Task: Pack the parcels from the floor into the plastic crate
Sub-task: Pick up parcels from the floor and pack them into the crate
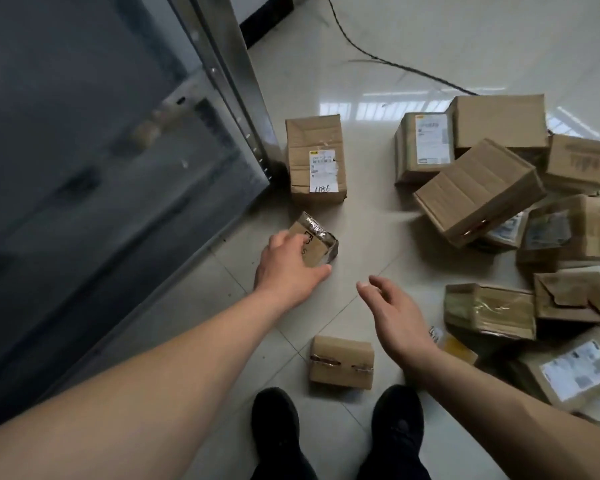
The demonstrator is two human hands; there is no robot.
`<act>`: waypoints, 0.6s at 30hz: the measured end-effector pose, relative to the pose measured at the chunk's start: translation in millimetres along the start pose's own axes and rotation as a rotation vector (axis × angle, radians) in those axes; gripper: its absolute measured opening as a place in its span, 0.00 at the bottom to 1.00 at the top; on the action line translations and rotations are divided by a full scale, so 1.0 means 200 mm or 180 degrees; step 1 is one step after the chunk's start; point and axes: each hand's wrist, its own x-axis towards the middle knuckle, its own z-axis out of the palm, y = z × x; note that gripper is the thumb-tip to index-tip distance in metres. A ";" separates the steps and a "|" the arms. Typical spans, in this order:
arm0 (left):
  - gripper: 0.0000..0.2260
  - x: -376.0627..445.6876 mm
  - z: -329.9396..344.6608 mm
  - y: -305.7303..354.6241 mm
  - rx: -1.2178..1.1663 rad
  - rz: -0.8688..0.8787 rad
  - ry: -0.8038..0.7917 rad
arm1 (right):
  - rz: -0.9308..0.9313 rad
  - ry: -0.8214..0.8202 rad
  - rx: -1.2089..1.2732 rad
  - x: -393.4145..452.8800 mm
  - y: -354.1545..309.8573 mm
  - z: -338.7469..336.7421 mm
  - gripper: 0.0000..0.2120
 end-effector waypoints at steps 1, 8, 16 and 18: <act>0.29 0.08 0.05 -0.01 0.0066 0.0024 0.0032 | -0.0003 0.0004 -0.0014 0.08 0.03 0.02 0.29; 0.34 0.44 0.37 -0.11 0.0773 0.0053 0.0201 | 0.0056 -0.0049 0.0235 0.45 0.19 0.17 0.37; 0.28 0.41 0.39 -0.28 -0.0425 -0.0165 0.0462 | 0.0105 0.0156 0.0259 0.47 0.35 0.25 0.24; 0.28 0.38 0.43 -0.36 -0.0561 -0.0245 0.0154 | 0.0232 0.0311 0.0231 0.47 0.36 0.25 0.26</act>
